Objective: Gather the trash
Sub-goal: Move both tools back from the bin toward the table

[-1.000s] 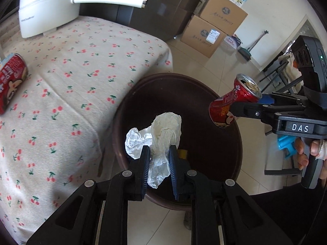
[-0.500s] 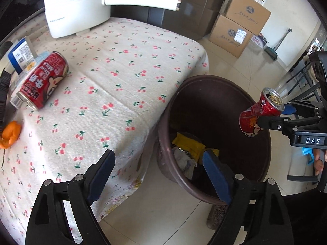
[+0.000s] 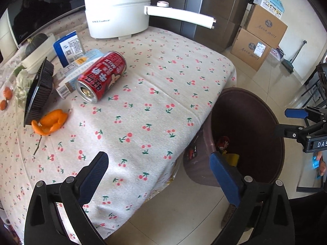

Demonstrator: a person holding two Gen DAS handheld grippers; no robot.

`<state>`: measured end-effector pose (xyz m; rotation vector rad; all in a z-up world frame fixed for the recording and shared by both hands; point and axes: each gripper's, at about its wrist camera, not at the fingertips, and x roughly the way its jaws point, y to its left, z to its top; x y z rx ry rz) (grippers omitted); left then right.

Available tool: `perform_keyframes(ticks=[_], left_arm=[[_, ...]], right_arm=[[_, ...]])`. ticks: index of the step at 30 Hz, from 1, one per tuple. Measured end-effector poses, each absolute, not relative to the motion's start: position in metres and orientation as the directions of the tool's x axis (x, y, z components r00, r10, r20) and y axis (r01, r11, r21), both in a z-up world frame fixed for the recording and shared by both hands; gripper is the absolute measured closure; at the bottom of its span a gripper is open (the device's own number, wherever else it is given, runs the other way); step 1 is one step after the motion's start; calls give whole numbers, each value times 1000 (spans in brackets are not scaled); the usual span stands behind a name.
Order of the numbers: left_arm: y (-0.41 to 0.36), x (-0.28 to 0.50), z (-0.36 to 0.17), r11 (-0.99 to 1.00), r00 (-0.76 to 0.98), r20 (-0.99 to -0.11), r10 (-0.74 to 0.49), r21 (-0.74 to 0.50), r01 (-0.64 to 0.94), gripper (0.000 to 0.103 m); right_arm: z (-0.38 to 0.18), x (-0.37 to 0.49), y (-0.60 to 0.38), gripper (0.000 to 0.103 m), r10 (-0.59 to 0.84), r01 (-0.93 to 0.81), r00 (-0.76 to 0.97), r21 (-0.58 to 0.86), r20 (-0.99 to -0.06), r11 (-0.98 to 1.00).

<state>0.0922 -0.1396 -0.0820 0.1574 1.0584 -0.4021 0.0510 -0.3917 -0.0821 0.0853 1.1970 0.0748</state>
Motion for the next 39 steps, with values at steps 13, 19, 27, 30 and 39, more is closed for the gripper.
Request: perform_keyframes(ticks=[13, 19, 27, 30, 39], left_arm=[[-66, 81, -39, 981, 624, -774, -103, 23, 191, 2], [-31, 76, -26, 997, 672, -739, -43, 13, 79, 2], [4, 78, -14, 997, 700, -710, 77, 61, -49, 2], [17, 80, -10, 992, 705, -698, 125, 77, -100, 2], [44, 89, -11, 987, 716, -679, 162, 103, -126, 2]], right_arm=[[-35, 60, -343, 5, 28, -45, 531, 5, -847, 999], [-9, 64, -311, 5, 76, -78, 640, 33, -765, 996], [25, 72, -260, 1, 37, -56, 793, -12, -608, 998], [26, 82, -245, 1, 62, -89, 790, -14, -610, 996], [-1, 121, -201, 1, -4, -109, 744, -128, -668, 986]])
